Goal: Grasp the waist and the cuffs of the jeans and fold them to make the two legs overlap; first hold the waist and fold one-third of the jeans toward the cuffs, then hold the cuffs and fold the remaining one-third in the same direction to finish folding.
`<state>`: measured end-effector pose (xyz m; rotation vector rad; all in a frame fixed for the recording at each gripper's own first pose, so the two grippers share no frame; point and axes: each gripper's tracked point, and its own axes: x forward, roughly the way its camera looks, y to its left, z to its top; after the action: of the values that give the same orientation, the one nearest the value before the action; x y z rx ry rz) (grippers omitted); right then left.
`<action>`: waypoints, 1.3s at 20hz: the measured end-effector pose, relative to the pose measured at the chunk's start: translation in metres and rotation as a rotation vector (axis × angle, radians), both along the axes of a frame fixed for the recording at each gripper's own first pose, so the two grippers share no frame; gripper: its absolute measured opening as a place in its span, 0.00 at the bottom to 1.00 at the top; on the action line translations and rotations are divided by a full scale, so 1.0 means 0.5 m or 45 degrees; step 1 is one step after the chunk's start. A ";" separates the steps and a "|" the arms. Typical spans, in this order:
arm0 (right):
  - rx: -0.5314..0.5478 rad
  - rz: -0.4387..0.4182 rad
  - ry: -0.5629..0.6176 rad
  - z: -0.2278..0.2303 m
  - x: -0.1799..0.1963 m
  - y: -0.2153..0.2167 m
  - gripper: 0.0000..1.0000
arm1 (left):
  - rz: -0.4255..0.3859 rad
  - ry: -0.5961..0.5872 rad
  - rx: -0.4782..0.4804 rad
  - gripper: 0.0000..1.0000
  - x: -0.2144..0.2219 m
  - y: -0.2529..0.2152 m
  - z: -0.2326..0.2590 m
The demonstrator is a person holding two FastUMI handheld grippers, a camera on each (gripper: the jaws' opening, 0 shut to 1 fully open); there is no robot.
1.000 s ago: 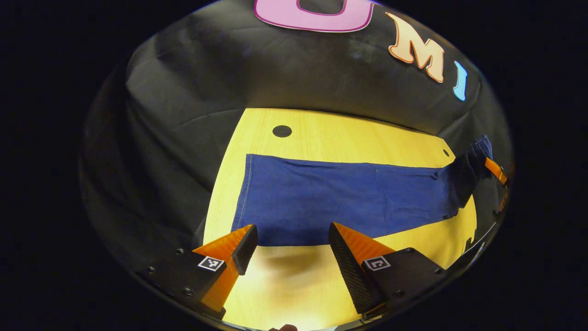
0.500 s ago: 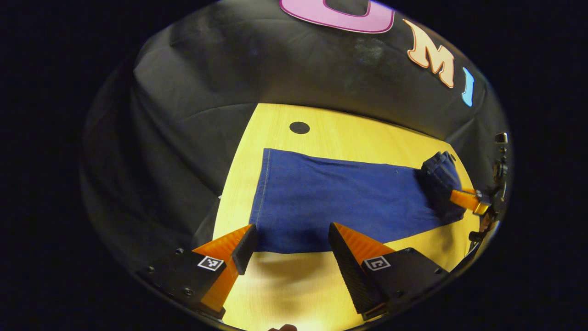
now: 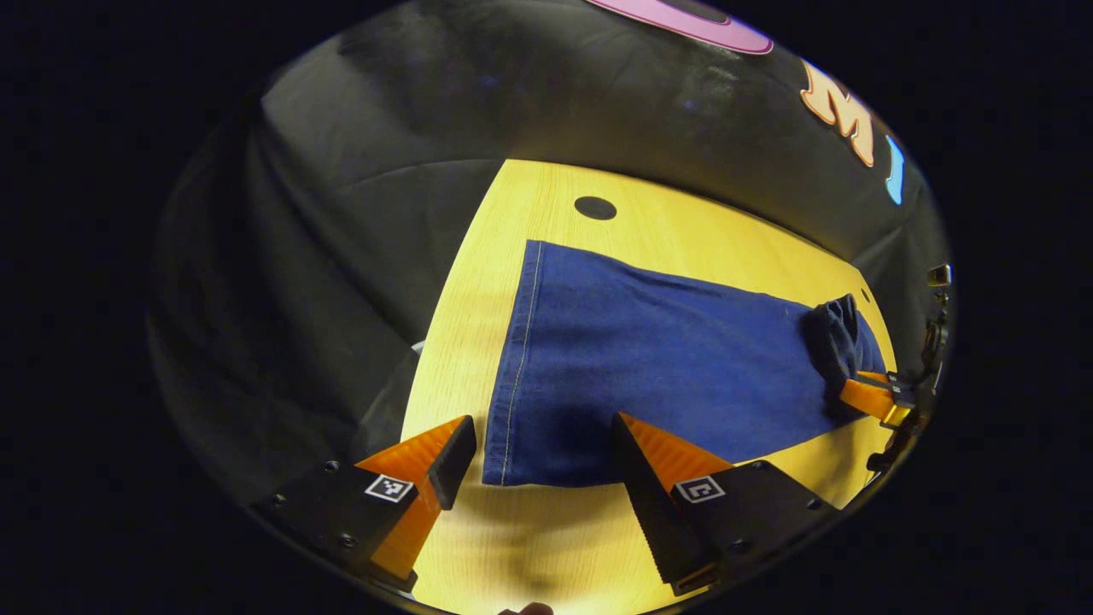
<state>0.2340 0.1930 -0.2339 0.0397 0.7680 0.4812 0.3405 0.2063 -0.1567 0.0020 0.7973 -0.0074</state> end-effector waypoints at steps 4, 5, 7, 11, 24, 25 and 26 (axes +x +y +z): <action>0.074 0.000 -0.080 0.074 -0.025 0.040 0.98 | 0.028 0.027 -0.014 0.96 0.004 0.005 -0.017; 0.074 -0.009 -0.091 0.091 -0.034 0.031 0.94 | 0.034 0.033 -0.013 0.95 0.005 0.011 -0.024; 0.070 -0.052 -0.108 0.123 -0.051 -0.002 0.98 | 0.025 0.028 -0.005 0.95 0.009 0.009 -0.021; -0.007 -0.204 -0.172 0.175 -0.066 -0.116 1.00 | 0.071 0.071 0.086 0.85 0.014 0.020 -0.012; 0.014 -0.590 -0.201 0.239 -0.152 -0.335 0.98 | 0.161 -0.057 -0.114 0.01 0.033 -0.027 0.017; 0.016 -0.608 -0.210 0.245 -0.154 -0.344 0.98 | 0.180 -0.075 -0.140 0.00 0.035 -0.030 0.024; 0.020 -0.623 -0.215 0.249 -0.162 -0.358 0.98 | 0.195 -0.088 -0.164 0.00 0.036 -0.034 0.027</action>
<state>0.1528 0.0140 -0.1093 0.1942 0.5624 0.0237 0.3584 0.1896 -0.1431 -0.1796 0.7250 0.0860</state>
